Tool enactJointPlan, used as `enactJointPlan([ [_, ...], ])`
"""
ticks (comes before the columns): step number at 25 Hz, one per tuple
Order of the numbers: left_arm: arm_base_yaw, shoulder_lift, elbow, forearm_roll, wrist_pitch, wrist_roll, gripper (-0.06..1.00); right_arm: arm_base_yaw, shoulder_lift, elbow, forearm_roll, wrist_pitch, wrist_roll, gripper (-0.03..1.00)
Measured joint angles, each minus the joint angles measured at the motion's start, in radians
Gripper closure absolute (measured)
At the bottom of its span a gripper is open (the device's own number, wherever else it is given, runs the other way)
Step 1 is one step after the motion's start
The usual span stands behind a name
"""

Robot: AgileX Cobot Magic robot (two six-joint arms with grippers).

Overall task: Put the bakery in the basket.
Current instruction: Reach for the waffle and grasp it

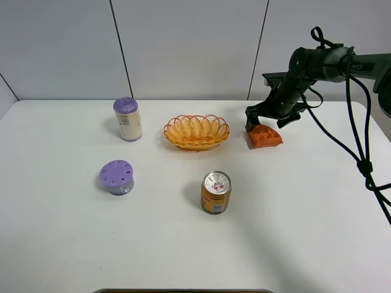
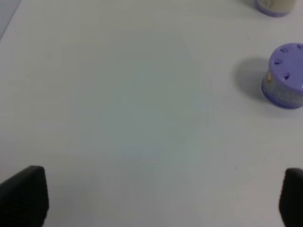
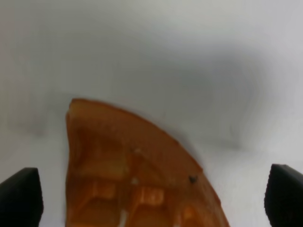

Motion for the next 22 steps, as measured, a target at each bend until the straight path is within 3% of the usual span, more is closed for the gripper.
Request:
enactJointPlan([
  [22, 0.000, 0.000, 0.000, 0.000, 0.000, 0.000, -0.05, 0.000, 0.055, -0.001, 0.033, 0.030, -0.016, 0.05],
])
